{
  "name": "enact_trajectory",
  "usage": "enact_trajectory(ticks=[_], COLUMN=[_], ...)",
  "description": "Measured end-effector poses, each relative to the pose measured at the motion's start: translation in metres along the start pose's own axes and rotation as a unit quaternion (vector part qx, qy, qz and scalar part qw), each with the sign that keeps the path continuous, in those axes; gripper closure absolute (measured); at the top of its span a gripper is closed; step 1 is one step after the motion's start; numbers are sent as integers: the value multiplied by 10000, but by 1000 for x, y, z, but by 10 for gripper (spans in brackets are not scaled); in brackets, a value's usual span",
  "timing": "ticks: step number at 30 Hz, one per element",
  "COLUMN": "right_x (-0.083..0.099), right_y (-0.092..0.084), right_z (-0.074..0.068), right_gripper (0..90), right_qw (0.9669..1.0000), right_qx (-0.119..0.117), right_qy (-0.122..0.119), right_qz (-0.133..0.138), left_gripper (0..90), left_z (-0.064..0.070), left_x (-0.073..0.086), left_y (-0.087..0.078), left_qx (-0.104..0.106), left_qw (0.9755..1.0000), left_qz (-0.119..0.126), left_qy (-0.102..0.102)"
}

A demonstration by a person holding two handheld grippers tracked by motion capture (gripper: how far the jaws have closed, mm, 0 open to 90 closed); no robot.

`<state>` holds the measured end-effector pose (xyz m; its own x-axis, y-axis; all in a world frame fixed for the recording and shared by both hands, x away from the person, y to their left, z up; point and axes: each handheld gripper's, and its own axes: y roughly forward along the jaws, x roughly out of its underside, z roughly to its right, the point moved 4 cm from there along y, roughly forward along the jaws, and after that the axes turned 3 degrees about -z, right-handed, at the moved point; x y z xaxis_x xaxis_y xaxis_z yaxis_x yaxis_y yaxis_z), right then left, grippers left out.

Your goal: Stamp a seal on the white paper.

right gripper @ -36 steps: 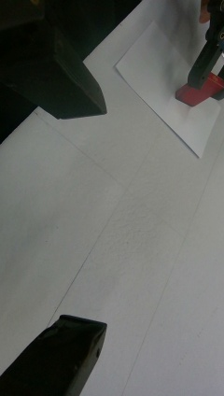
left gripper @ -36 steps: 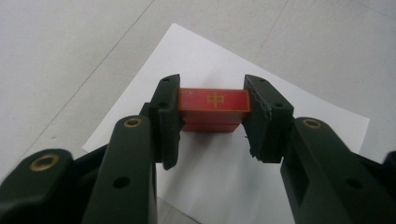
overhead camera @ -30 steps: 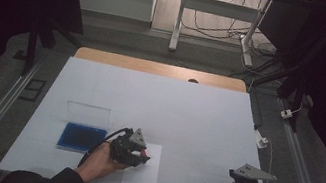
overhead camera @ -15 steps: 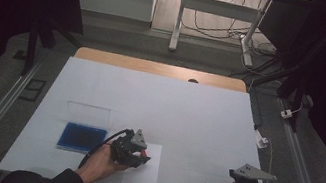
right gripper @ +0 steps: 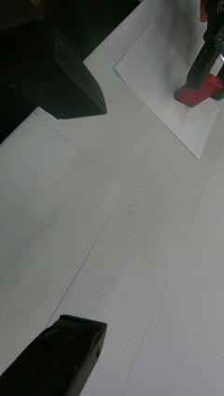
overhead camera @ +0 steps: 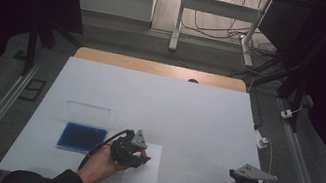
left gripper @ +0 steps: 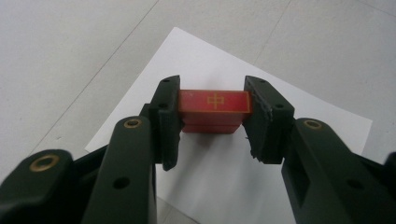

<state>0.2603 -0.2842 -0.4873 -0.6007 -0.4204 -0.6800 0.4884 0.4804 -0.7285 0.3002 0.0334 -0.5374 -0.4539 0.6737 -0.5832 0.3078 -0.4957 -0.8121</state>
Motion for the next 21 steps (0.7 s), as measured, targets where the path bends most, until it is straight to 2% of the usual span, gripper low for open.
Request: enact_trajectory(ticks=[6,11,21], right_x=[0,0,0], right_y=[0,0,0], right_z=[0,0,0], right_gripper=[0,0,0], right_qw=[10000,10000,10000], right_qx=[7,3,-10], right_qy=[-15,-12,-3], right_qz=[7,6,21], left_gripper=[582,581,581], left_z=[1,2,-3], left_x=[-1,-4,-5], left_y=[-2,-9,-25], left_qx=[17,25,94], left_qw=[10000,9999,9995], left_qz=[19,139,311], left_qy=[53,55,-60])
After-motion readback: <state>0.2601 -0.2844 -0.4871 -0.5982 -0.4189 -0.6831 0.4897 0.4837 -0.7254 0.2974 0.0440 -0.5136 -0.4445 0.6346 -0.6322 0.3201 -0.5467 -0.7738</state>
